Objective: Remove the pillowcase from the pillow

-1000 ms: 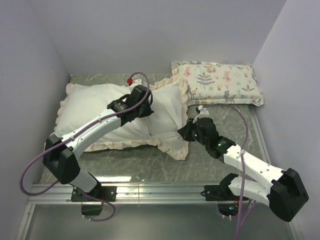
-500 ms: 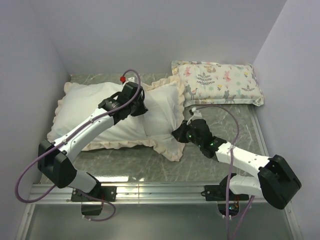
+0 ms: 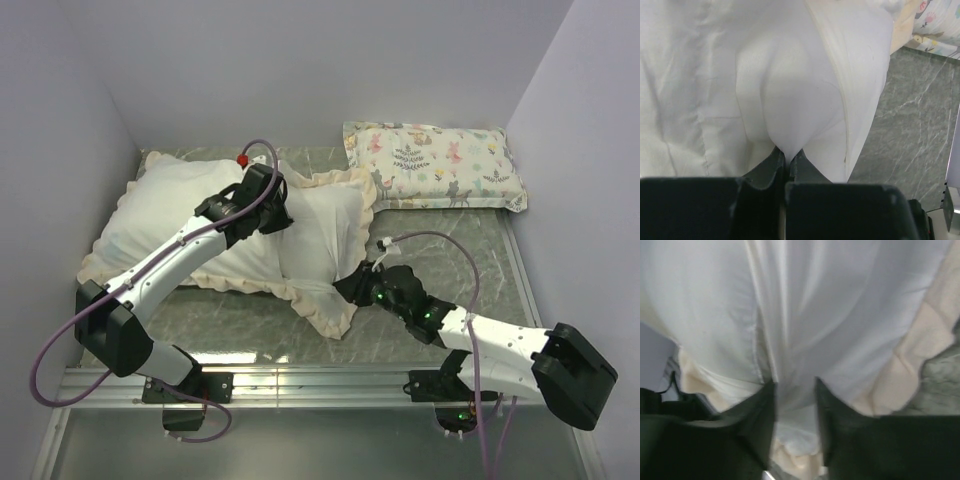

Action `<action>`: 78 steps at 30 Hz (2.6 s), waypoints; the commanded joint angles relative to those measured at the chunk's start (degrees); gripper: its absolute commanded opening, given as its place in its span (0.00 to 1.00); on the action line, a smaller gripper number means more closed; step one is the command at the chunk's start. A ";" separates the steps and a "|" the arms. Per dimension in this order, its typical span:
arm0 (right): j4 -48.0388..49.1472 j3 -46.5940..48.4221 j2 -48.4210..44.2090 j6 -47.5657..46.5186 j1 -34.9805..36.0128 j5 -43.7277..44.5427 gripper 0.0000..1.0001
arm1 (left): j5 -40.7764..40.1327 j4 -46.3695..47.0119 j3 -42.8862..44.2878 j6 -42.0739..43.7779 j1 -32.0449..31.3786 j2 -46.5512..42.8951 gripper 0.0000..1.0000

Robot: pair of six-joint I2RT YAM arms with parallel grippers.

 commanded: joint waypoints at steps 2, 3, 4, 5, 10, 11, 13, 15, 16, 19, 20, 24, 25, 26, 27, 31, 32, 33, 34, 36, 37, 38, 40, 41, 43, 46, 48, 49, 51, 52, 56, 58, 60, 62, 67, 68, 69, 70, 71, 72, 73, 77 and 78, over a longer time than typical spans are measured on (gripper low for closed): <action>-5.12 -1.95 2.56 -0.27 2.96 -2.90 0.19 | -5.90 11.37 2.95 -2.10 1.89 -3.39 0.01; -4.76 -1.78 3.09 0.08 3.57 -2.64 0.19 | -5.90 11.55 3.03 -2.19 1.80 -3.48 0.00; -4.76 -1.43 4.40 0.17 4.88 -2.03 0.17 | -6.16 11.29 3.21 -2.28 1.80 -3.31 0.01; -4.59 -1.25 5.11 0.52 5.51 -2.02 0.09 | -6.16 11.12 3.56 -2.54 1.72 -3.39 0.01; -2.39 -0.63 12.22 1.66 7.71 0.35 0.00 | -6.42 10.86 4.96 -2.90 1.72 -3.13 0.01; -1.60 -0.55 13.20 2.10 9.10 1.39 0.00 | -6.34 10.76 5.66 -3.07 1.72 -2.87 0.00; -1.33 0.06 15.56 2.72 10.78 3.59 0.00 | -6.34 10.68 6.37 -3.16 1.72 -2.60 0.00; -0.89 0.51 16.89 3.33 14.02 6.48 0.00 | -6.43 10.50 7.60 -3.25 1.63 -1.82 0.00; -0.81 0.68 18.12 3.77 15.17 7.29 0.01 | -6.25 10.50 7.95 -3.42 1.63 -1.46 0.00; -0.28 1.12 21.01 5.09 17.20 9.58 0.06 | -6.07 10.06 9.27 -3.34 1.54 -0.41 0.00; 0.33 1.30 21.99 5.44 17.20 9.67 0.05 | -5.98 10.06 9.45 -3.25 1.63 -0.41 0.01; 1.65 2.00 25.60 6.76 17.29 10.54 0.06 | -4.93 8.57 10.68 -2.20 1.54 -1.11 0.00; 1.57 2.79 25.95 6.93 17.11 10.81 0.06 | -4.58 8.04 10.51 -1.85 1.54 -1.54 0.00; -0.35 3.58 25.86 6.59 16.85 11.33 0.10 | -3.97 7.69 9.29 -0.97 1.54 -2.94 0.00; -1.67 4.46 25.52 6.32 16.59 11.77 0.12 | -1.87 7.60 8.14 -0.53 1.54 -3.91 0.00; -8.77 9.11 19.30 3.34 15.36 14.41 0.33 | 3.84 7.95 -0.90 1.84 0.75 -11.19 0.00; -10.28 9.91 18.05 2.90 14.92 15.63 0.36 | 4.56 7.60 -4.49 2.89 0.66 -12.35 0.01; -11.69 10.52 16.82 2.37 14.65 16.34 0.40 | 5.52 7.34 -6.27 3.34 0.49 -13.32 0.00; -14.05 11.40 14.11 1.67 14.39 16.87 0.47 | 5.96 7.07 -9.76 3.69 -0.12 -15.50 0.00; -16.44 12.02 10.85 1.05 13.86 17.92 0.53 | 5.79 7.33 -13.47 3.96 -0.57 -17.88 0.00; -17.49 12.46 7.53 0.96 13.86 18.36 0.55 | 5.79 7.86 -15.06 3.78 -0.74 -18.85 0.00; -19.33 12.64 5.84 0.61 13.77 18.72 0.59 | 5.97 8.12 -17.94 3.52 -0.83 -20.60 0.00; -21.44 13.95 1.53 -0.70 13.86 19.60 0.63 | 6.49 9.17 -21.55 3.08 -1.09 -22.54 0.00; -22.07 14.65 0.56 -1.23 13.95 19.86 0.64 | 6.93 9.62 -22.53 2.73 -1.36 -22.90 0.01; -24.00 17.80 -0.50 -3.33 14.04 21.00 0.67 | 7.29 10.50 -24.81 2.20 -2.23 -23.87 0.01; -25.75 23.96 3.52 -7.28 14.12 21.88 0.73 | 6.94 12.17 -26.06 1.06 -4.42 -23.96 0.01; -27.08 29.30 8.86 -8.53 14.12 21.71 0.75 | 5.80 12.26 -26.15 0.53 -5.57 -23.61 0.01; -28.91 30.99 11.08 -9.14 14.04 24.14 0.75 | 5.18 12.00 -25.71 0.44 -6.54 -23.35 0.00; -31.81 35.81 17.47 -9.32 13.69 26.71 0.75 | 3.95 11.12 -25.27 0.09 -7.42 -23.43 0.00; -34.61 37.15 19.17 -9.32 12.90 27.85 0.70 | 3.60 10.77 -25.09 0.00 -7.95 -24.04 0.01; -36.49 37.34 20.07 -8.79 8.87 32.78 0.35 | 2.02 7.52 -24.39 -0.35 -8.39 -26.15 0.00; -36.49 36.19 18.13 -9.41 6.67 32.87 0.25 | 1.49 5.33 -23.69 -0.26 -8.39 -27.82 0.01; -37.36 36.19 17.52 -10.02 3.15 33.83 0.18 | 1.31 3.92 -23.25 -0.26 -8.39 -29.05 0.00; -37.46 35.93 16.99 -10.64 -1.31 32.96 0.10 | 1.14 2.24 -22.46 -0.35 -8.39 -30.99 0.00; -32.72 35.75 16.19 -12.57 -10.65 24.62 0.04 | 1.13 -0.31 -22.02 -0.44 -8.39 -35.72 0.00; -32.19 36.10 16.98 -12.75 -12.05 23.48 0.04 | 1.14 -1.01 -21.93 -0.44 -8.39 -36.26 0.01; -31.92 37.58 18.47 -13.10 -15.02 22.16 0.04 | 1.22 -1.54 -21.84 -0.61 -8.39 -36.87 0.01; -31.31 38.30 19.35 -13.19 -16.36 18.41 0.03 | 1.40 -1.98 -21.67 -0.52 -8.39 -37.75 0.00; -30.78 39.00 20.06 -13.19 -17.68 17.06 0.03 | 1.49 -2.42 -21.58 -0.44 -8.39 -38.11 0.01; -30.43 40.31 21.45 -13.28 -19.17 15.92 0.03 | 1.40 -3.46 -21.40 -0.35 -8.39 -38.46 0.00; -30.25 41.11 22.16 -13.02 -21.80 12.08 0.02 | 1.40 -4.00 -21.23 -0.26 -8.39 -39.07 0.00; -29.55 45.15 26.12 -12.93 -26.39 5.03 0.02 | 1.84 -5.67 -21.05 0.00 -8.48 -40.31 0.00; -29.20 46.64 27.69 -13.01 -26.83 4.14 0.02 | 2.19 -5.85 -21.14 0.00 -8.39 -40.48 0.00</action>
